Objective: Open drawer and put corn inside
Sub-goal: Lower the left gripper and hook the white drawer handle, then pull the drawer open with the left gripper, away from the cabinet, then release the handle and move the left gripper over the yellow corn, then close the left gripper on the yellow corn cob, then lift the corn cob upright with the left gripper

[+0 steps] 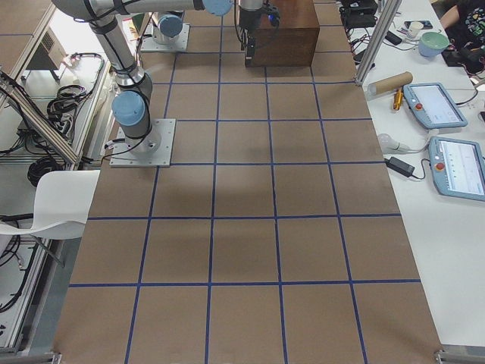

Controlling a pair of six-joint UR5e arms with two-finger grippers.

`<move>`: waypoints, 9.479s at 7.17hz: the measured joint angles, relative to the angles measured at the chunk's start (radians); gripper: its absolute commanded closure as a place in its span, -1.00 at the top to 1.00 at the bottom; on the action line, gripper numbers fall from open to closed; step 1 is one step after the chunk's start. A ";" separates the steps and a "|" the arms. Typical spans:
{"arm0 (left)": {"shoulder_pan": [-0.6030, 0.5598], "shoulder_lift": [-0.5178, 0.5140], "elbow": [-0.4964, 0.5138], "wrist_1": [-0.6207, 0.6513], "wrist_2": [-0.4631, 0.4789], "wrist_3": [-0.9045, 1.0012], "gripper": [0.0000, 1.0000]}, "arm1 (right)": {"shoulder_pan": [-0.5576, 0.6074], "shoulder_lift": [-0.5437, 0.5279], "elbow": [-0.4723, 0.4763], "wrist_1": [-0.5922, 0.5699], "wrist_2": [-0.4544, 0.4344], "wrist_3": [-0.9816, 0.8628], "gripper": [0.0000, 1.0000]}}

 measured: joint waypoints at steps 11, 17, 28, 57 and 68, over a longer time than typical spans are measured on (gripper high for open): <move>0.102 -0.001 0.009 0.000 0.049 0.004 1.00 | 0.000 0.000 0.000 0.000 0.000 0.000 1.00; 0.151 0.004 0.012 0.001 0.077 0.010 1.00 | 0.000 0.000 0.000 0.000 0.000 0.000 1.00; 0.199 0.027 0.016 0.004 0.088 0.003 1.00 | 0.000 0.000 0.000 0.000 0.000 0.000 1.00; 0.293 -0.124 -0.093 0.408 0.351 0.054 0.36 | 0.000 0.000 0.000 0.000 -0.001 0.000 1.00; 0.294 -0.118 -0.090 0.426 0.349 0.085 -1.00 | 0.000 0.000 0.000 0.000 0.000 0.000 1.00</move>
